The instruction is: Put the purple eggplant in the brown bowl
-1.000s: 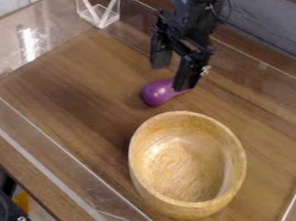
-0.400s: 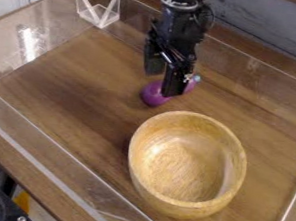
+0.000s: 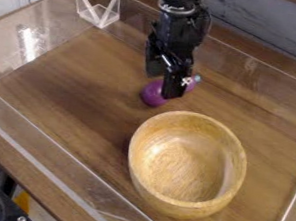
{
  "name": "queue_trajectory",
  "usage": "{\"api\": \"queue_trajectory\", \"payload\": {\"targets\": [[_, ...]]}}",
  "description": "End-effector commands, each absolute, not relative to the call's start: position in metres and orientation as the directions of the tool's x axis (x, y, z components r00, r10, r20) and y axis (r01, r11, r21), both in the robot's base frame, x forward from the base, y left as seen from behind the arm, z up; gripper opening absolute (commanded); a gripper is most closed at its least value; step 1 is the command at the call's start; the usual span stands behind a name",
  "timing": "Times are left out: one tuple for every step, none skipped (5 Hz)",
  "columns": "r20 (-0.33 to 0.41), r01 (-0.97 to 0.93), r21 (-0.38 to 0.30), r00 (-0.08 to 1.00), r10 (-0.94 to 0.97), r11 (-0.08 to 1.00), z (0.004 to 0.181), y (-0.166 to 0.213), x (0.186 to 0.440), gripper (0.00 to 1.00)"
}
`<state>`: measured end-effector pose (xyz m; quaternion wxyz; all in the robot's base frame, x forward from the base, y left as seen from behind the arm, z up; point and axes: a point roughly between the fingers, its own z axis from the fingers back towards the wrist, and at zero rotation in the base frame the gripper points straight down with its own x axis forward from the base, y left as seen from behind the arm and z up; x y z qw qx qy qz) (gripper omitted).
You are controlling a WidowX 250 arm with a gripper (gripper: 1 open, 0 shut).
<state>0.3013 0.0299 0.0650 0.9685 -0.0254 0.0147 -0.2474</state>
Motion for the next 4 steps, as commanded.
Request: {"api": "queue_trajectory", "payload": {"targets": [[0.038, 0.474, -0.022, 0.88, -0.473, 0.88, 0.073, 0.035, 0.309, 1.0], [0.052, 0.478, -0.018, 0.878, -0.476, 0.878, 0.07, 0.036, 0.312, 1.0], [0.066, 0.482, -0.012, 0.875, -0.48, 0.876, 0.067, 0.036, 0.314, 1.0], [0.075, 0.486, -0.012, 0.872, -0.484, 0.874, 0.063, 0.036, 0.316, 1.0]]}}
